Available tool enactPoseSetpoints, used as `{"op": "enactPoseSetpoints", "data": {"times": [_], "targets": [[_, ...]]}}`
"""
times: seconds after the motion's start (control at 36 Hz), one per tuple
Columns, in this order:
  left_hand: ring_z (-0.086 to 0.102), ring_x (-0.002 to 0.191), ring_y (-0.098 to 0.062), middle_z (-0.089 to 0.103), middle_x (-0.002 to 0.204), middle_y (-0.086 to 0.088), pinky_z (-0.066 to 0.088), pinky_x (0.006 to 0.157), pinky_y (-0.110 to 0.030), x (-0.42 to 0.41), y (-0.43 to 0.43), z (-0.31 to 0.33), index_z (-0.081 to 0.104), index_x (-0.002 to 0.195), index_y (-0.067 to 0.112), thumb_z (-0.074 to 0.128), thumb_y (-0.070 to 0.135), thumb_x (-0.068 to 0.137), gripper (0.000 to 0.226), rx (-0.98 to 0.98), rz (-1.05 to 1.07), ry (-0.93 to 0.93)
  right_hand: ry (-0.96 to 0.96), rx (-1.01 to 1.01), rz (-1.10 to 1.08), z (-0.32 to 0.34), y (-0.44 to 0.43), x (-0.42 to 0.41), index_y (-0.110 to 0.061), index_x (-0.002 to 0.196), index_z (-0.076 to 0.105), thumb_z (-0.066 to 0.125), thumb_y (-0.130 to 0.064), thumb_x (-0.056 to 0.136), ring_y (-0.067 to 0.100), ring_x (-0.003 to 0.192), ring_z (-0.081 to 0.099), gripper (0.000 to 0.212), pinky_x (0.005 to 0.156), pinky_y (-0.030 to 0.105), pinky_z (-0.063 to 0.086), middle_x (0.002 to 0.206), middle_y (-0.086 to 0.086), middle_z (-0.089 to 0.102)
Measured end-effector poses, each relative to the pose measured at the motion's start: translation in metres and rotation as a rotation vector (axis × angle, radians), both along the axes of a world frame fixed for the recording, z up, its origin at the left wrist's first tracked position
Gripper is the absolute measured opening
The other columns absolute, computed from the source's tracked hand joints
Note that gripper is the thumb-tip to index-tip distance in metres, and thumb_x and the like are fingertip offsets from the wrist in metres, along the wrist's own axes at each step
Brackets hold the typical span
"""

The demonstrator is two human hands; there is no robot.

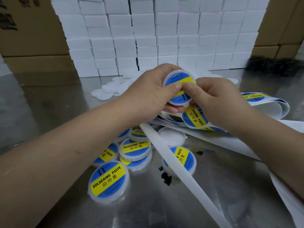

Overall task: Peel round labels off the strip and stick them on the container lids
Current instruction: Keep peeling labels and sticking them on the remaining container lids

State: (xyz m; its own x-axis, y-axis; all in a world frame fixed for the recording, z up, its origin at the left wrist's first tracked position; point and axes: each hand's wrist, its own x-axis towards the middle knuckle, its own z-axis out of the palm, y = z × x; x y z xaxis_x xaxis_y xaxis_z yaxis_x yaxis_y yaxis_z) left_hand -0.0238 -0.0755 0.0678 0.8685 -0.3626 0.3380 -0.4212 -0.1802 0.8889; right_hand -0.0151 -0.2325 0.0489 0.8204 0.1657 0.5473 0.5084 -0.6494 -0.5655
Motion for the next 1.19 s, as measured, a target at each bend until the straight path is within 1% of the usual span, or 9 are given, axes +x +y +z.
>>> {"op": "enactPoseSetpoints", "data": {"times": [0.08,0.17,0.39,0.5,0.72,0.86,0.97,1.11,1.19], "targets": [[0.070,0.063,-0.019,0.064,0.088,-0.003,0.056,0.058,-0.022,-0.002,-0.002,-0.001,0.053,0.094,0.028,0.046,0.010,0.095,0.020,0.031,-0.006,-0.028,0.030,0.073,0.044,0.000,-0.001,-0.001,-0.002,0.074,0.064,0.044,-0.048,0.089,0.018,0.060,0.057,0.052,0.057,0.032,0.048,0.064,0.008,0.064],[0.069,0.063,-0.018,0.064,0.089,-0.003,0.053,0.055,-0.019,-0.003,-0.002,-0.001,0.053,0.094,0.030,0.046,0.011,0.096,0.020,0.082,-0.017,-0.065,0.045,0.104,0.031,0.000,-0.001,-0.002,-0.005,0.066,0.063,0.040,-0.055,0.084,0.003,0.047,0.052,0.058,0.038,0.011,0.036,0.061,-0.008,0.064],[0.063,0.084,-0.013,0.063,0.092,0.003,0.052,0.071,-0.028,0.003,-0.001,-0.001,0.053,0.091,0.034,0.049,0.016,0.094,0.019,0.184,0.102,-0.196,0.032,0.102,0.000,-0.001,-0.002,0.001,-0.010,0.055,0.059,0.037,-0.056,0.085,0.002,0.049,0.054,0.059,0.040,0.008,0.035,0.054,-0.009,0.062],[0.053,0.069,-0.002,0.056,0.075,0.011,0.042,0.066,-0.020,0.013,0.011,0.014,0.054,0.075,0.029,0.048,0.010,0.088,0.023,0.086,0.350,-0.259,0.046,0.142,0.011,-0.003,-0.005,0.004,-0.016,0.055,0.059,0.033,-0.050,0.094,-0.003,0.052,0.051,0.058,0.048,0.008,0.036,0.053,-0.015,0.060],[0.047,0.060,-0.019,0.056,0.050,0.005,0.036,0.067,-0.030,0.038,0.056,0.019,0.061,0.050,0.020,0.040,0.019,0.084,0.040,-0.002,0.713,0.080,0.016,0.106,0.005,-0.003,-0.005,0.005,-0.014,0.059,0.060,0.032,-0.046,0.095,0.000,0.059,0.053,0.056,0.055,0.013,0.039,0.069,-0.013,0.064],[0.045,0.067,-0.020,0.057,0.084,-0.008,0.036,0.065,-0.026,0.051,0.077,0.015,0.053,0.067,0.011,0.037,0.008,0.090,0.029,0.244,0.767,0.244,0.025,0.117,-0.004,-0.002,-0.005,0.005,-0.014,0.060,0.060,0.033,-0.046,0.095,-0.001,0.059,0.053,0.055,0.054,0.012,0.039,0.068,-0.013,0.064],[0.035,0.056,-0.016,0.046,0.068,-0.007,0.031,0.049,-0.021,0.063,0.083,0.005,0.057,0.033,0.017,0.041,0.008,0.096,0.065,0.477,0.694,0.451,0.029,0.116,-0.002,-0.002,-0.005,0.004,-0.015,0.059,0.060,0.033,-0.046,0.095,0.006,0.066,0.056,0.054,0.055,0.016,0.041,0.068,-0.013,0.064],[0.045,0.062,-0.022,0.055,0.079,-0.008,0.034,0.051,-0.025,0.073,0.086,-0.011,0.063,0.082,0.007,0.039,-0.002,0.091,0.028,0.696,0.719,0.429,0.027,0.109,0.001,-0.003,-0.004,0.004,-0.016,0.058,0.059,0.034,-0.045,0.095,0.001,0.062,0.054,0.054,0.056,0.017,0.041,0.069,-0.014,0.064],[0.048,0.052,-0.015,0.056,0.042,0.002,0.034,0.046,-0.024,0.080,0.097,-0.017,0.063,0.042,0.011,0.051,0.002,0.083,0.043,0.721,0.781,0.369,0.024,0.106,0.003,-0.003,-0.004,0.004,-0.016,0.057,0.059,0.034,-0.045,0.094,0.001,0.062,0.054,0.053,0.056,0.016,0.041,0.069,-0.013,0.064]]}}
